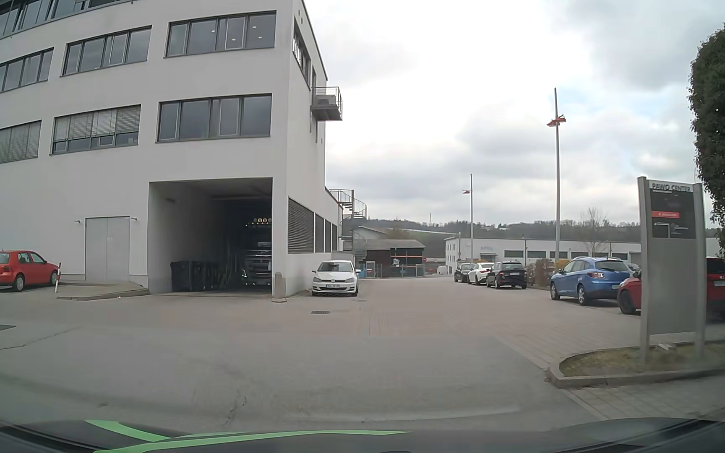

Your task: Follow the waypoints while adhering to traffic rules and regulations

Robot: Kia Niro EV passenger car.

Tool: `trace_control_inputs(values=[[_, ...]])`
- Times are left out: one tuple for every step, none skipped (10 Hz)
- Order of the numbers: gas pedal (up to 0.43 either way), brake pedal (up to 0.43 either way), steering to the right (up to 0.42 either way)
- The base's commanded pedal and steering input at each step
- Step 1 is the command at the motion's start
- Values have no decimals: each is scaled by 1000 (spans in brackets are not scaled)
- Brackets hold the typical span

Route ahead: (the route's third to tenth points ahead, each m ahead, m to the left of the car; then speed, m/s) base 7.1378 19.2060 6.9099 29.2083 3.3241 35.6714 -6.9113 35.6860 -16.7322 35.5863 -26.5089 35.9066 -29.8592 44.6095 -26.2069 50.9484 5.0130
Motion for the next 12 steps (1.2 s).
trace_control_inputs(values=[[0,183,-143],[0,183,-176],[0,183,-212],[0,183,-238],[0,183,-274],[0,183,-308],[0,177,-338],[0,171,-371],[0,171,-393],[0,159,-406],[0,146,-417],[0,140,-428]])
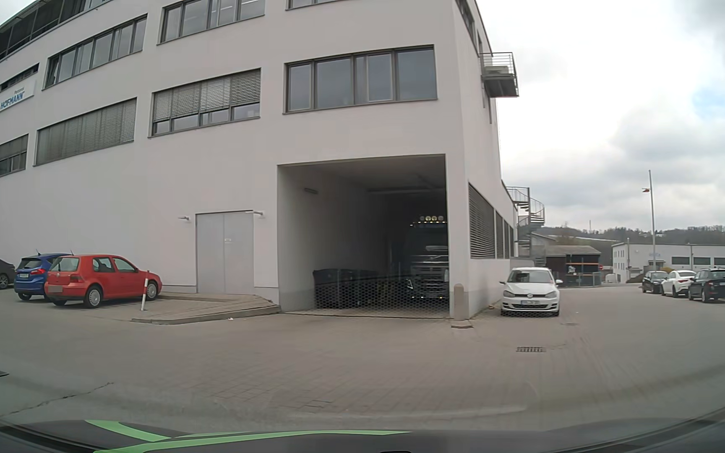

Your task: Follow the waypoints while adhering to traffic rules and regulations

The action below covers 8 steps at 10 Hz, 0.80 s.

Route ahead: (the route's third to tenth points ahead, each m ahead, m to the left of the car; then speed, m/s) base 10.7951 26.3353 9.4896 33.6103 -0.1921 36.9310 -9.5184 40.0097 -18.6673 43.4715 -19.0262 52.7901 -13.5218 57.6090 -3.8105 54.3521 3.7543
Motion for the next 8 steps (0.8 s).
trace_control_inputs(values=[[0,116,-441],[0,43,-451],[0,0,-465],[0,0,-475],[0,0,-476],[0,0,-472],[0,0,-465],[0,0,-454]])
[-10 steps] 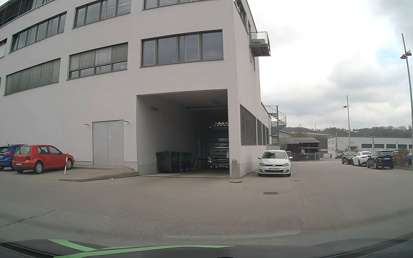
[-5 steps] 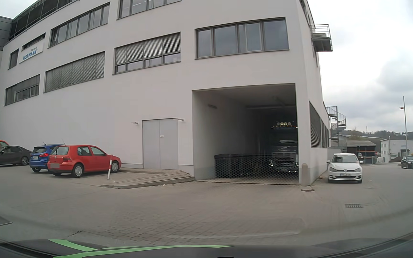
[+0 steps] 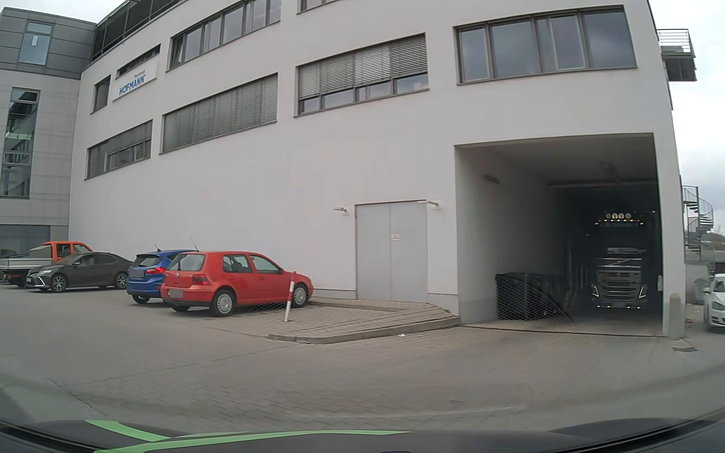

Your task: Follow the waypoints while adhering to traffic rules and regulations

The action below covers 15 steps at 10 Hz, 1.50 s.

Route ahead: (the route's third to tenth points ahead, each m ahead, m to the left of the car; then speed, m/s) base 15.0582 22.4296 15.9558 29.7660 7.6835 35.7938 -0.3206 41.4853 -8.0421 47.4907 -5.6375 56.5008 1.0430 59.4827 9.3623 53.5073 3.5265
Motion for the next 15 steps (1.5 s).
trace_control_inputs(values=[[0,0,-442],[0,0,-432],[0,0,-428],[0,0,-427],[0,0,-427],[0,0,-424],[0,0,-424],[0,0,-424],[0,0,-423],[0,0,-422],[0,0,-421],[0,0,-420],[8,0,-420],[20,0,-419],[67,0,-418]])
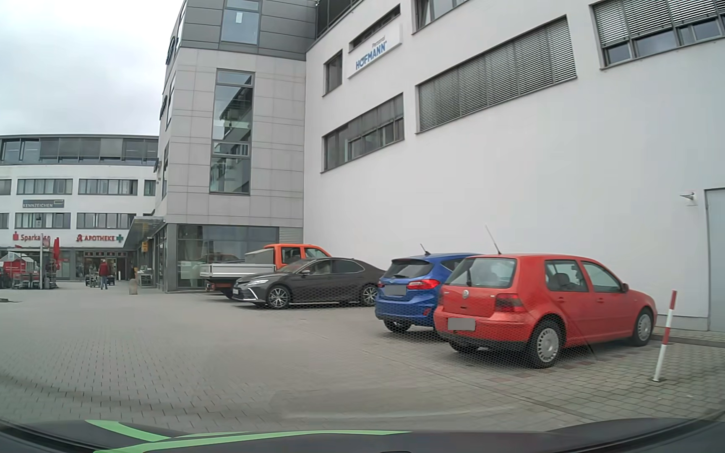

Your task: Follow the waypoints while adhering to traffic rules and regulations

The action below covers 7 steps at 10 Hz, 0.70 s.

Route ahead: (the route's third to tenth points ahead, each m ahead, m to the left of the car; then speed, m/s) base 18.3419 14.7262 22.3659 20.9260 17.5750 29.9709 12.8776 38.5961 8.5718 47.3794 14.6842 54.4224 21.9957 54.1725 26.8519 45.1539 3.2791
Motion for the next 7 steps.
trace_control_inputs(values=[[67,0,-416],[79,0,-410],[110,0,-395],[130,0,-372],[130,0,-361],[130,0,-360],[138,0,-356]])
